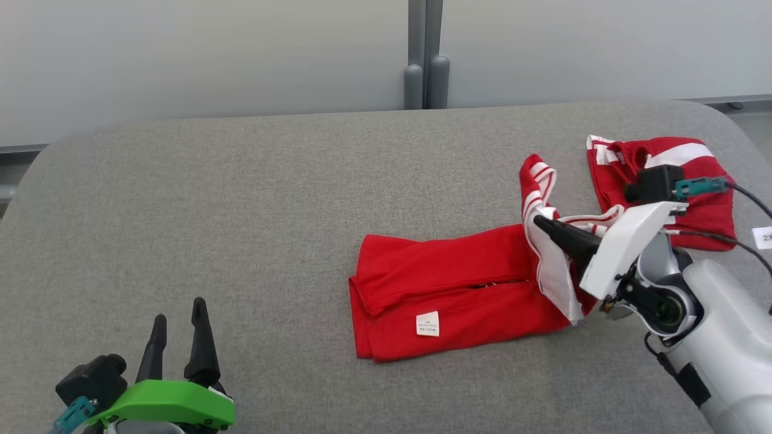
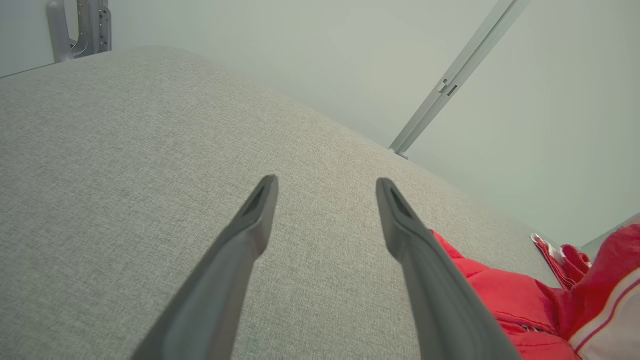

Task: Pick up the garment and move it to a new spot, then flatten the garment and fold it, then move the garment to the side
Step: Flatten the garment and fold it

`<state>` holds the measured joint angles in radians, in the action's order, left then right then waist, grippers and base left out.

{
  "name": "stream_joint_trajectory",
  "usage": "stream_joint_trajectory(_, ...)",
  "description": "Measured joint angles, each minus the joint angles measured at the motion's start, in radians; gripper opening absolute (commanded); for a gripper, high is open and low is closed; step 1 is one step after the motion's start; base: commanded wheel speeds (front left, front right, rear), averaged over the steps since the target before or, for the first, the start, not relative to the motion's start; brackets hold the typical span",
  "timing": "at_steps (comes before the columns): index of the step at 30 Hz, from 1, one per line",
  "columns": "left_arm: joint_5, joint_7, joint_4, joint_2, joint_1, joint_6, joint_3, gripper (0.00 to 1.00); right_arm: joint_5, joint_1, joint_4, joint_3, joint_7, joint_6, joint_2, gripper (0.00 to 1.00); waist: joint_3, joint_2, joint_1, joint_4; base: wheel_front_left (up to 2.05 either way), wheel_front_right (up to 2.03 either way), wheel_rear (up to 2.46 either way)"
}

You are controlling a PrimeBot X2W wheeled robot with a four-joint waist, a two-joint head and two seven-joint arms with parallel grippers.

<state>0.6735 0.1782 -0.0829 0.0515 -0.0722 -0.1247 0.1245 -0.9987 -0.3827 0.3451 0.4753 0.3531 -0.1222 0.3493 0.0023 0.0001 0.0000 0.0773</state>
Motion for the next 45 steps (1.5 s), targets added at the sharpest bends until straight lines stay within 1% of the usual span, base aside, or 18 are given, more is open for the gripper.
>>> stream_joint_trajectory(2, 0.001, 0.0, 0.0, -0.001, 0.0, 0.0, 0.002, 1.0, 0.012, 0.0, 0.0, 0.009, 0.0, 0.005, -0.011, 0.0, -0.001, 0.0, 0.0, 0.003, 0.0, 0.0, 0.0)
stream_joint_trajectory(4, 0.001, 0.0, 0.0, -0.001, 0.0, 0.0, 0.005, 1.0, 0.032, -0.001, 0.001, 0.027, -0.001, 0.022, -0.036, 0.0, -0.002, 0.0, 0.0, 0.011, 0.0, 0.0, 0.0)
stream_joint_trajectory(9, 0.001, -0.001, -0.002, -0.001, 0.0, 0.0, 0.018, 1.0, 0.083, -0.025, 0.032, 0.07, -0.01, 0.081, -0.107, 0.0, -0.004, 0.0, 0.0, 0.039, 0.0, 0.0, 0.0)
stream_joint_trajectory(14, 0.006, -0.002, -0.003, -0.003, 0.0, 0.0, 0.046, 1.0, 0.121, -0.045, 0.098, 0.1, -0.027, 0.139, -0.173, 0.0, -0.006, -0.0001, 0.0, 0.072, 0.0, 0.0, 0.0)
stream_joint_trajectory(16, 0.01, -0.002, -0.004, -0.003, 0.0, 0.0, 0.053, 1.0, 0.131, -0.047, 0.129, 0.104, -0.037, 0.169, -0.2, 0.0, -0.006, 0.0, 0.0, 0.087, 0.0, 0.0, 0.0)
stream_joint_trajectory(19, 0.01, -0.002, -0.006, -0.003, 0.0, 0.0, 0.069, 1.0, 0.149, -0.055, 0.171, 0.114, -0.055, 0.203, -0.234, 0.0, -0.005, 0.0, 0.0, 0.109, 0.0, 0.0, 0.0)
stream_joint_trajectory(20, 0.01, -0.002, -0.007, -0.003, 0.001, 0.0, 0.072, 1.0, 0.157, -0.061, 0.184, 0.118, -0.06, 0.21, -0.243, 0.0, -0.005, 0.0, 0.0, 0.117, 0.0, 0.0, 0.0)
stream_joint_trajectory(23, 0.014, -0.002, -0.009, -0.003, 0.001, 0.0, 0.076, 1.0, 0.169, -0.075, 0.221, 0.125, -0.076, 0.222, -0.274, 0.0, -0.004, 0.0, 0.0, 0.138, 0.0, 0.0, 0.0)
stream_joint_trajectory(26, 0.018, -0.002, -0.012, -0.003, 0.001, 0.0, 0.077, 1.0, 0.189, -0.088, 0.255, 0.136, -0.09, 0.228, -0.288, 0.0, -0.002, -0.0001, 0.0, 0.155, 0.0, 0.0, 0.0)
stream_joint_trajectory(30, 0.019, 0.0, -0.019, -0.003, 0.001, 0.0, 0.076, 1.0, 0.199, -0.097, 0.299, 0.147, -0.109, 0.231, -0.287, 0.0, -0.001, -0.0001, 0.0, 0.168, 0.0, 0.0, 0.0)
stream_joint_trajectory(41, 0.019, 0.003, -0.035, -0.003, 0.001, 0.0, 0.078, 1.0, 0.202, -0.105, 0.376, 0.168, -0.158, 0.231, -0.288, 0.0, -0.005, 0.0, 0.0, 0.17, 0.0, 0.0, 0.0)
stream_joint_trajectory(45, 0.019, 0.001, -0.04, -0.003, 0.002, 0.0, 0.107, 1.0, 0.197, -0.106, 0.407, 0.161, -0.192, 0.238, -0.288, 0.0, -0.011, 0.0, 0.0, 0.177, 0.0, 0.0, 0.0)
